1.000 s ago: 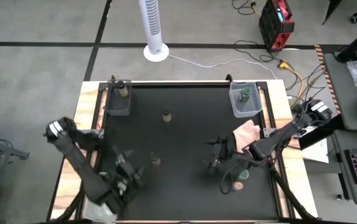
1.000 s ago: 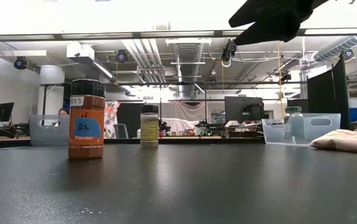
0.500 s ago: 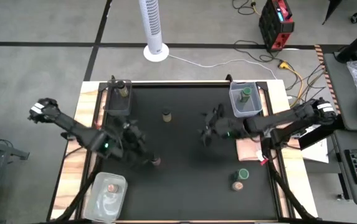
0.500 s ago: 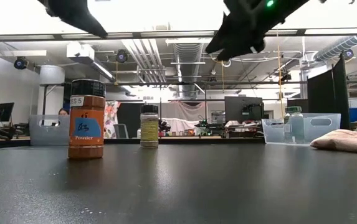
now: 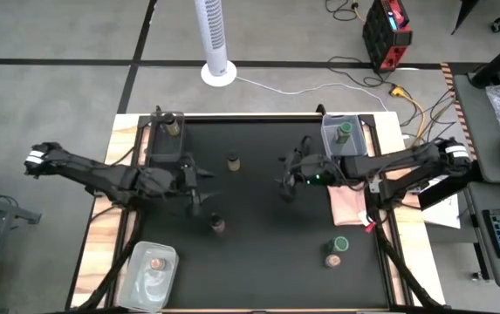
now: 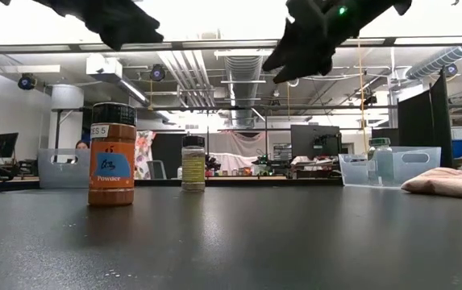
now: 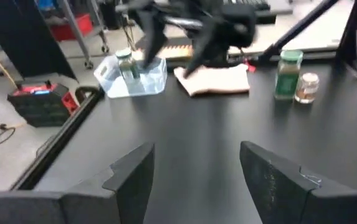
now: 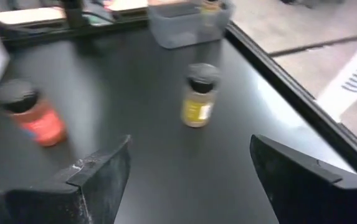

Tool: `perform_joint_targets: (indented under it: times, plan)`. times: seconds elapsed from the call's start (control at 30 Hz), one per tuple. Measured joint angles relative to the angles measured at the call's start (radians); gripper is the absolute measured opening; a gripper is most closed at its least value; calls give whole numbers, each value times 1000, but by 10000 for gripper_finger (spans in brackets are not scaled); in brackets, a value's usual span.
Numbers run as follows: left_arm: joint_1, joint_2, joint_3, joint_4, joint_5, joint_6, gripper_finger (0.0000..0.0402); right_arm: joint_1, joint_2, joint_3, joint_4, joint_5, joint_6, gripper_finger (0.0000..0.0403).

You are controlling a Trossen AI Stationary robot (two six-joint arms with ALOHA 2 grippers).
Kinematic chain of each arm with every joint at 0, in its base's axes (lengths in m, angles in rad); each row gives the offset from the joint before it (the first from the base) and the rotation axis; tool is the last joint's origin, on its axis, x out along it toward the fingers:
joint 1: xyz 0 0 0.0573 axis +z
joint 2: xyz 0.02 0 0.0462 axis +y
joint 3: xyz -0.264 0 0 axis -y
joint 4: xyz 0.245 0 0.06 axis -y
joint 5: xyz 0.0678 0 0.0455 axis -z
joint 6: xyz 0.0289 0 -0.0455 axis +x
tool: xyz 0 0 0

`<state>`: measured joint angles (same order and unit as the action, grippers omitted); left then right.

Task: Sort spices by type
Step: Put the green spice bottle into the transparent bin

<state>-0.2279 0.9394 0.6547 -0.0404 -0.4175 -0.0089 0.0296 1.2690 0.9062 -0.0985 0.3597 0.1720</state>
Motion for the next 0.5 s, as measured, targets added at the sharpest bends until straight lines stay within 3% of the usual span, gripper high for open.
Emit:
perform_joint_targets:
  times: [0.1,0.3,0.5]
  plan:
    - [0,-23,24,-4,-47,1,219,81,0,0,16,33,11,307]
    - [0,-22,45,-65,-171,58,219,252,14,-1,21,265,19,295]
    - [4,-9,31,-68,-118,168,219,329,22,0,23,319,90,299]
